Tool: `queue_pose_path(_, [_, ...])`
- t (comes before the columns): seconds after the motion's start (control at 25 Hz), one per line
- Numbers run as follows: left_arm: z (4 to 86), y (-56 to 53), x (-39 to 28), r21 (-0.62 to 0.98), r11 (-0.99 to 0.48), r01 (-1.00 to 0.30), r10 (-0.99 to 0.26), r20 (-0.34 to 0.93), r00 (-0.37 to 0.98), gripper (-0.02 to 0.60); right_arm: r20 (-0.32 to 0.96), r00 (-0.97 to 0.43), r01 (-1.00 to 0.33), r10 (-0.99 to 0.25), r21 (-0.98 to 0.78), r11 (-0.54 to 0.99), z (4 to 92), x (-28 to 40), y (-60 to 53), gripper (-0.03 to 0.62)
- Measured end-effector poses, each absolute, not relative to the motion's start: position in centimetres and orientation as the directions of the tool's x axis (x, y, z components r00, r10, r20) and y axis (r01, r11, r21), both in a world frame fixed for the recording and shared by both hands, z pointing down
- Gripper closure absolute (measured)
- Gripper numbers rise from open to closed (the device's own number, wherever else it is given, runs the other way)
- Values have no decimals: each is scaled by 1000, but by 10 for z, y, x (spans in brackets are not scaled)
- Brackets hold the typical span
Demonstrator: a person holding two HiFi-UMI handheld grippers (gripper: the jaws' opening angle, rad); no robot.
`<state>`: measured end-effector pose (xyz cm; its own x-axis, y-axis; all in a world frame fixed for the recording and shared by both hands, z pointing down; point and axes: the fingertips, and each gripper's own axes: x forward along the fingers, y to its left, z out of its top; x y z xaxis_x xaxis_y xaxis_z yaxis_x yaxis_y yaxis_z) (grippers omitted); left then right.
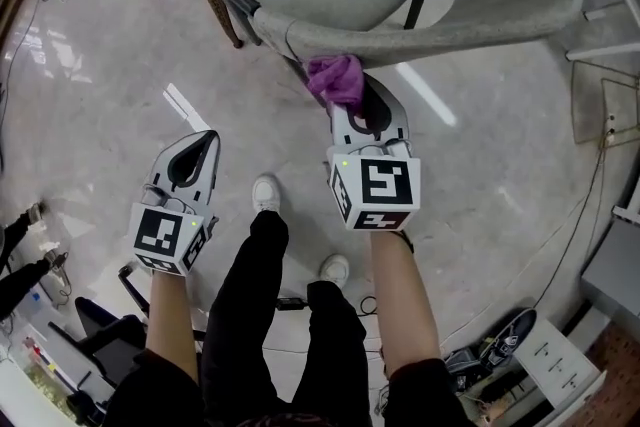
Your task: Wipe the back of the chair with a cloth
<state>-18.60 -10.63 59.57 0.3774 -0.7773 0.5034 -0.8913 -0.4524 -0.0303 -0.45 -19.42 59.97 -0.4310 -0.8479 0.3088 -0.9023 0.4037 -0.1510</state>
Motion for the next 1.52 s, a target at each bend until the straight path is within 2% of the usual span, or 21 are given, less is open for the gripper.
queue_pose_path(0.32, [609, -110, -154, -22, -496, -868, -758, 500, 420, 572, 318, -315, -946, -894, -177, 271, 614, 70, -202, 500])
queue_pose_path(0.56, [612, -117, -158, -59, -490, -870, -785, 465, 410, 572, 297, -317, -947, -901, -145, 286, 616, 78, -199, 500])
queue_pose_path(1.0, [630, -136, -173, -102, -451, -887, -850, 352, 392, 572, 176, -360, -932, -916, -106, 346, 619, 58, -172, 500])
queue_pose_path(1.52, [641, -143, -214, -192, -389, -901, -908, 245, 340, 572, 63, -567, -823, -821, -30, 567, 642, -50, -171, 500])
